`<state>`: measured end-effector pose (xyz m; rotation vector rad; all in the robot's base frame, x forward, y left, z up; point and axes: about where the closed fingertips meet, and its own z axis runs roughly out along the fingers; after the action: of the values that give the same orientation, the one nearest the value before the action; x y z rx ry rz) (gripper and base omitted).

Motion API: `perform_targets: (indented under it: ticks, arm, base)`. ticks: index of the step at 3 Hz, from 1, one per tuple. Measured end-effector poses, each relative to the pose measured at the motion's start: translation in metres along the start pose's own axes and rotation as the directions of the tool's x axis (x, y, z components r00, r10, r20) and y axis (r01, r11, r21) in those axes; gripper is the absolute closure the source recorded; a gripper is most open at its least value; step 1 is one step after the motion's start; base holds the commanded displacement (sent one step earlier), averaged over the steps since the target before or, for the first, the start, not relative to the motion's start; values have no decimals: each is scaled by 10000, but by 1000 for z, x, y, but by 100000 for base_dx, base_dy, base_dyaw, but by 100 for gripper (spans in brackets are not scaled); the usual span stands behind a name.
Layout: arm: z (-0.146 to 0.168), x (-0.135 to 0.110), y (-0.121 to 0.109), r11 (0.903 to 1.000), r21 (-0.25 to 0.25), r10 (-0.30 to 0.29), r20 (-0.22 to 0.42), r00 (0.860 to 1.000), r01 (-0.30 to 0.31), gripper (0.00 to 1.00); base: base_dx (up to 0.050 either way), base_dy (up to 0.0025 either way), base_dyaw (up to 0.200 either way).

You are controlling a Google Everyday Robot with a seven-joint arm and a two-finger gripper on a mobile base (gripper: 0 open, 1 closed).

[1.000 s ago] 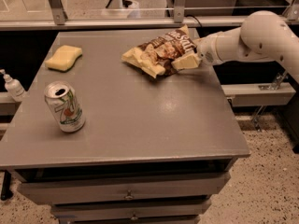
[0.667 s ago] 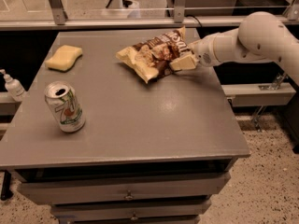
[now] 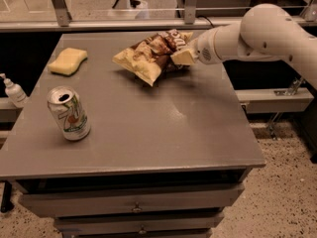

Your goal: Move brown chip bag near sponge

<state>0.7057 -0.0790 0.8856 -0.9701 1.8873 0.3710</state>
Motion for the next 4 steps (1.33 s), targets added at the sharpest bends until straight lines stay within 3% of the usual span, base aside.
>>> perform_targets:
  ticks: [1, 2, 3, 4]
  arm:
    - [4, -41, 18, 9968, 538, 564, 448, 9974, -588, 100]
    - [5, -41, 19, 9970, 527, 539, 439, 9976, -561, 100]
    - [-1, -41, 19, 9937, 921, 595, 562, 9966, -646, 100]
    - [6, -52, -1, 9813, 1848, 372, 948, 9948, -543, 100]
  base:
    - [0, 0, 0]
    - [0, 0, 0]
    - [0, 0, 0]
    - [0, 0, 0]
